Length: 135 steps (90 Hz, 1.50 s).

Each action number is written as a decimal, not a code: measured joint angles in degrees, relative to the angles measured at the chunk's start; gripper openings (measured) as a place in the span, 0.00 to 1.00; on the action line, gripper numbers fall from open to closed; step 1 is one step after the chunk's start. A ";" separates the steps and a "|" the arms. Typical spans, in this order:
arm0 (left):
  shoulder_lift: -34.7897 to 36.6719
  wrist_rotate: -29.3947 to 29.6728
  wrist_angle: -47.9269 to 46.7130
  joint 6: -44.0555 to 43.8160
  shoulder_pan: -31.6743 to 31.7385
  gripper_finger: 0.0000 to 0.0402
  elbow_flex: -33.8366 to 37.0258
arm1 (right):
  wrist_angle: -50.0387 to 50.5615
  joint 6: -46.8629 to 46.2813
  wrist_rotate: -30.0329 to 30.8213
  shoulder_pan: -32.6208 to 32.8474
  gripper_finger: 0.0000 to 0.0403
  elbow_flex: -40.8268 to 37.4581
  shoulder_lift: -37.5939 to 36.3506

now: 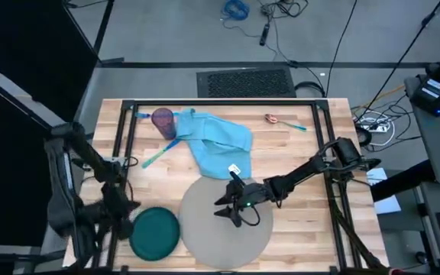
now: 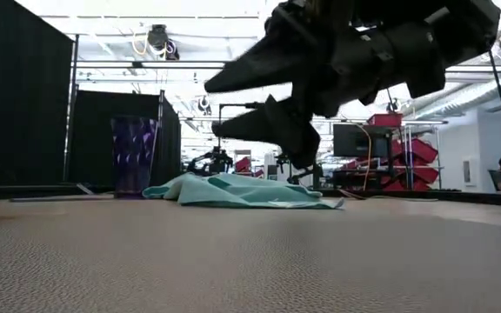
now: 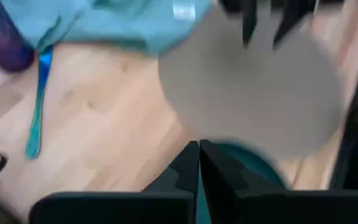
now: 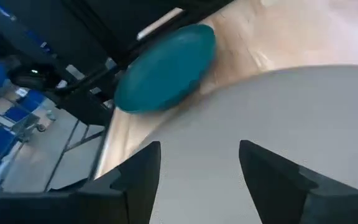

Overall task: Set table place
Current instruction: Put the dark green plate on the gray mat

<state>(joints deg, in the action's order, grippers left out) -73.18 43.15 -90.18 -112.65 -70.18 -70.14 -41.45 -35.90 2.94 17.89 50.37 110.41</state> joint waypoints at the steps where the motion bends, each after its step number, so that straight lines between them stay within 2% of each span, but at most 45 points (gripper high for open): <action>1: 0.48 -0.29 -0.13 -0.51 0.20 0.00 0.34 | 0.04 0.06 0.01 0.07 0.51 0.00 0.00; 12: 3.12 -9.33 0.55 -6.34 2.60 0.00 4.32 | 0.18 0.65 -0.18 1.18 0.51 -0.02 0.00; 19: 3.18 -15.08 3.70 -6.84 3.49 0.00 6.96 | 0.53 0.79 -0.39 1.79 0.51 -0.02 0.00; 34: 2.68 -19.62 17.91 -2.38 3.42 0.00 12.26 | 0.59 0.88 -0.33 1.90 0.51 -0.04 0.00; 42: 1.31 -21.82 18.86 -2.54 3.42 0.00 14.10 | 0.59 1.00 -0.31 1.58 0.51 -0.04 0.00; 59: -1.15 -31.28 20.35 -4.97 3.42 0.00 18.28 | 0.59 1.00 -0.31 1.57 0.51 -0.04 0.00; 85: -1.54 -30.67 29.62 -1.80 3.42 0.03 21.45 | 0.59 1.00 -0.33 1.59 0.51 -0.04 0.00; 117: -5.52 -29.52 30.46 -0.93 3.42 0.31 21.50 | 1.00 0.83 -0.33 1.59 0.51 -0.07 0.00; 135: -8.47 -29.50 30.64 -1.02 3.48 0.37 21.52 | 1.27 0.83 -0.33 1.59 0.51 -0.07 0.00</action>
<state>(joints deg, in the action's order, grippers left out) -81.65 13.65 -59.55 -113.67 -66.70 -48.62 -40.18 -35.07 2.61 19.49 50.30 110.41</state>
